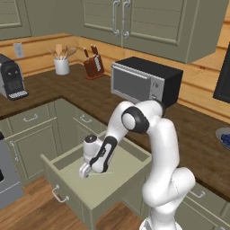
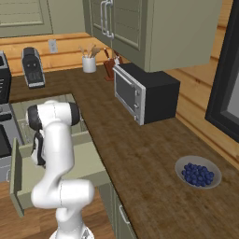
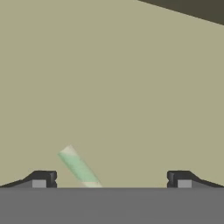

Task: Take a straw from the drawer in front and place it inside the glass cup on the dining counter.

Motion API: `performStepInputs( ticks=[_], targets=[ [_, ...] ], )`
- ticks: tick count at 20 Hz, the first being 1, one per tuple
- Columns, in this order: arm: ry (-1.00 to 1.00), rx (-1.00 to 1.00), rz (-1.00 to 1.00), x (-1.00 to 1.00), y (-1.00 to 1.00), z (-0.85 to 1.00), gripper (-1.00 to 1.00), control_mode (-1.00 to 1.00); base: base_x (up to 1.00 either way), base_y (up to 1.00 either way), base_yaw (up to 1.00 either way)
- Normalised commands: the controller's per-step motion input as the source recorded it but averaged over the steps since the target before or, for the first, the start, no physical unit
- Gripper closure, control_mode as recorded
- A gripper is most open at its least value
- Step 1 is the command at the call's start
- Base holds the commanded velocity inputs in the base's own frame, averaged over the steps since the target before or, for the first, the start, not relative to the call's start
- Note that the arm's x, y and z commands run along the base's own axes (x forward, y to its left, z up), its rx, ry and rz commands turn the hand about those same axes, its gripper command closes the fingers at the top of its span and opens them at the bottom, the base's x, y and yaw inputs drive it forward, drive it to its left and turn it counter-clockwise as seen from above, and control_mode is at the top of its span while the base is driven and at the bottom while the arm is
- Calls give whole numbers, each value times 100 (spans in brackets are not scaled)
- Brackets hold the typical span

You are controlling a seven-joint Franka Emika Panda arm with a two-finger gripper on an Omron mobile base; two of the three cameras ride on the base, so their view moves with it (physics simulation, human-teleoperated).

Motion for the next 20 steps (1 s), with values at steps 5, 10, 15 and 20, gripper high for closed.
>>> performStepInputs(
  ticks=[5, 10, 15, 20],
  targets=[
    [0, 0, 1, 0, -5, -34, -100, -100, 0, 0, 0],
    [0, 0, 2, 3, -3, -37, -100, -100, 0, 0, 0],
    [0, 0, 2, 0, 0, -40, 100, -100, 0, 0, 0],
    [0, 0, 1, 1, -2, -34, 100, -100, 0, 0, 0]
  ],
)
